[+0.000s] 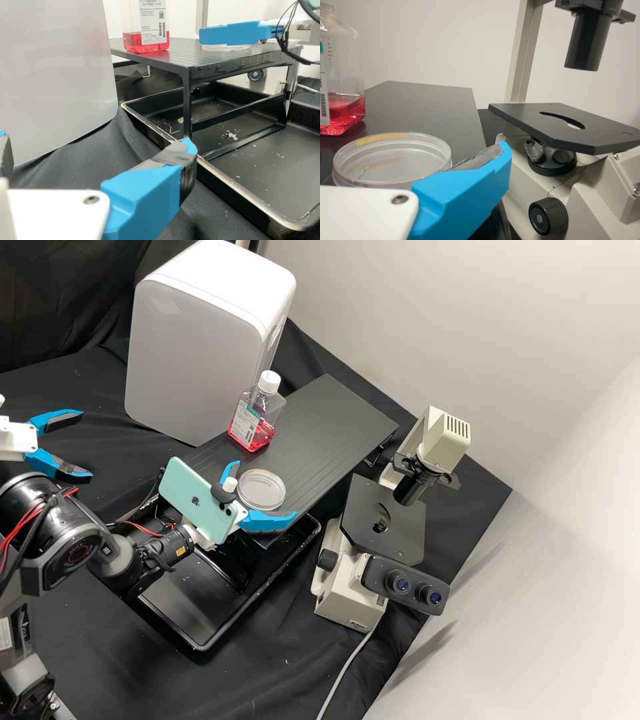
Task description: Remove the lid from the petri dish
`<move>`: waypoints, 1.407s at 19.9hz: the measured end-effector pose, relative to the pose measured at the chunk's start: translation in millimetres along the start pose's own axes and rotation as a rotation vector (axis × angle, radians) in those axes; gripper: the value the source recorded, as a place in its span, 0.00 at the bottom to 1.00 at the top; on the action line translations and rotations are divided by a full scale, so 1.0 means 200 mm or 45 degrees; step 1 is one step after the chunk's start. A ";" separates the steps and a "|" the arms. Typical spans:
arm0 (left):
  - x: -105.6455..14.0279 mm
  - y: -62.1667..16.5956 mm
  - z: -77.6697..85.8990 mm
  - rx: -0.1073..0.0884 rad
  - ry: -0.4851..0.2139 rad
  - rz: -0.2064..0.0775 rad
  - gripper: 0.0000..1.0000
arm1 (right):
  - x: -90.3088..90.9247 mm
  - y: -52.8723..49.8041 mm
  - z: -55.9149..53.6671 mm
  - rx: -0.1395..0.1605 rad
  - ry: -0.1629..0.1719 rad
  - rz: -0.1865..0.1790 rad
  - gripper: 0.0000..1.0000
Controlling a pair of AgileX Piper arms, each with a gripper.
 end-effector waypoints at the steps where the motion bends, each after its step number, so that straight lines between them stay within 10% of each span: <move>1: 0.00 0.000 0.00 0.000 0.000 0.000 1.00 | 0.00 0.00 0.00 0.000 -0.002 -0.002 1.00; 23: 0.01 -0.001 0.00 -0.001 0.009 0.000 1.00 | 0.03 0.00 -0.02 0.002 0.019 0.005 1.00; 24: 0.01 -0.002 0.00 -0.001 0.005 -0.001 1.00 | 0.03 0.00 -0.02 0.002 0.016 0.002 0.00; 28: 0.01 -0.003 0.01 -0.001 0.004 -0.001 1.00 | 0.03 0.00 -0.02 0.002 0.016 0.002 0.00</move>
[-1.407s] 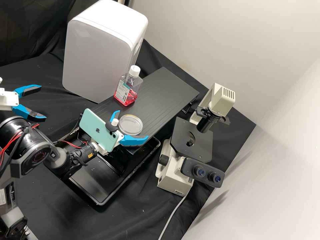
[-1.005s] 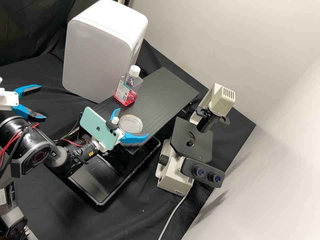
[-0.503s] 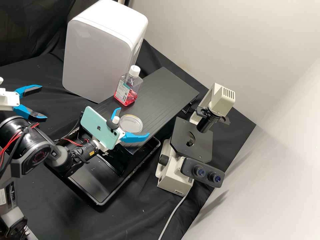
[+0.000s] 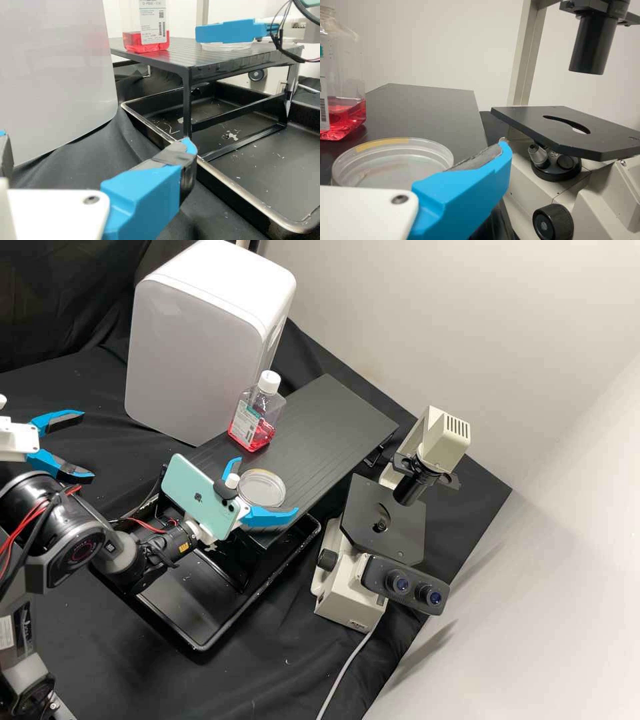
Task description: Remove the lid from the petri dish
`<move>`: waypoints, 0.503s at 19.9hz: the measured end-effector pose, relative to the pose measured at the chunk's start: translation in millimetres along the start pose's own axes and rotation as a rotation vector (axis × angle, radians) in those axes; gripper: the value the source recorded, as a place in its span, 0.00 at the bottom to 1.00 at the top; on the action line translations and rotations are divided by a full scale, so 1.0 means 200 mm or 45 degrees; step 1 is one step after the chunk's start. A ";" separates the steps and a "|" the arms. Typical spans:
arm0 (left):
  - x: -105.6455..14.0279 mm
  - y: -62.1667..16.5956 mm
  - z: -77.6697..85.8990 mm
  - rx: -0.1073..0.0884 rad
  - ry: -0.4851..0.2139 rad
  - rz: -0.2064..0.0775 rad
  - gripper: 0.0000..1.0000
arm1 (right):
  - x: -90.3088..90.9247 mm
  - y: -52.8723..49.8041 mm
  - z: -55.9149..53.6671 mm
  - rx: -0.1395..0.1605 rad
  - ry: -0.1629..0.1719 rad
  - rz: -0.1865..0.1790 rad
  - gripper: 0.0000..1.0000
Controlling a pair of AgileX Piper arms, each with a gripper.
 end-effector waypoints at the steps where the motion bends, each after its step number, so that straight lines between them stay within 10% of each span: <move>1: 0.00 0.000 0.00 0.000 0.000 0.000 1.00 | 0.00 0.00 0.00 0.000 0.000 0.000 0.00; 10: 0.00 -0.008 0.00 0.005 -0.003 -0.009 1.00 | 0.01 0.00 0.00 0.000 -0.001 -0.001 0.00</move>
